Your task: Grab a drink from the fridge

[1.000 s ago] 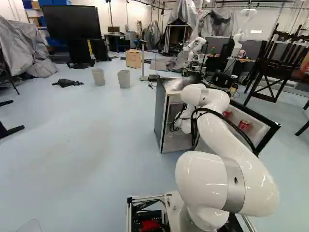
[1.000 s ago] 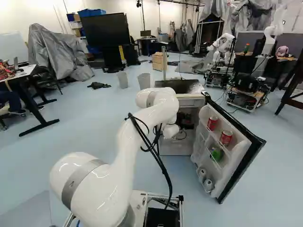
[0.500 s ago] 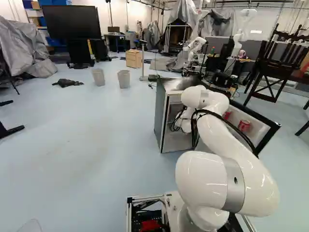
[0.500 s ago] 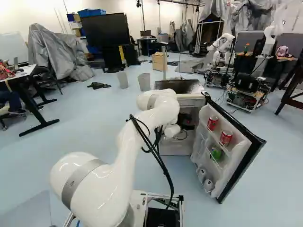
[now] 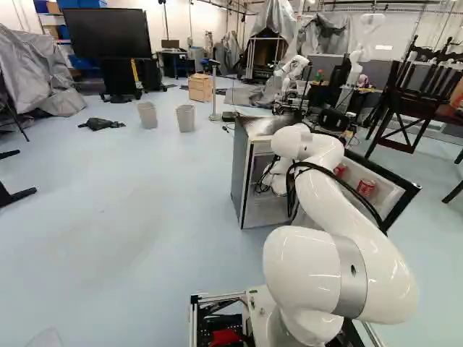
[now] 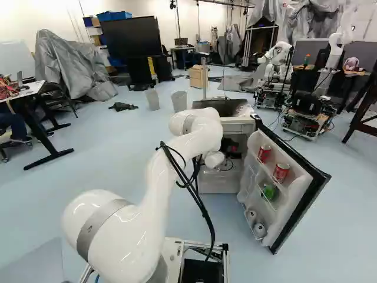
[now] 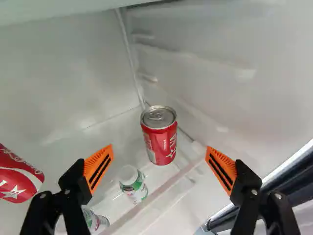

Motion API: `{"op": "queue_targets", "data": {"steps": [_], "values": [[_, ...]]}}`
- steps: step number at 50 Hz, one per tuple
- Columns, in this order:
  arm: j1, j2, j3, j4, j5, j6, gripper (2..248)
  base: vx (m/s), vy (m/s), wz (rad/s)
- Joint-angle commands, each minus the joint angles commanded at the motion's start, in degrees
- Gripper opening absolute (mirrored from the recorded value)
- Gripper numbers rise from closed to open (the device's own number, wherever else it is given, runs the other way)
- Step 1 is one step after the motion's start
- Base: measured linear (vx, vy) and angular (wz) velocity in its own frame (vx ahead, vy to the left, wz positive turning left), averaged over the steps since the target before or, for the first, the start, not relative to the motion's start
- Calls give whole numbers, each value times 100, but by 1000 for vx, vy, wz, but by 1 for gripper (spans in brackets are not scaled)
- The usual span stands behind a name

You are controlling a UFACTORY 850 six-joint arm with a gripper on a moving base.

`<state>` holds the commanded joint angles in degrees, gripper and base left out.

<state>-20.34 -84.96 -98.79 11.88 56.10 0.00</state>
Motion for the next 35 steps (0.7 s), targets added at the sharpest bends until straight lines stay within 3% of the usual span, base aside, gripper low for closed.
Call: {"op": "queue_targets", "data": {"steps": [9,21,35], "values": [[2,-10,-20,-12,-7,-12,247,0,0,0],[2,-11,-22,-14,-8,-494,247,0,0,0],[2,-11,-22,-14,-8,-599,247,0,0,0]]}}
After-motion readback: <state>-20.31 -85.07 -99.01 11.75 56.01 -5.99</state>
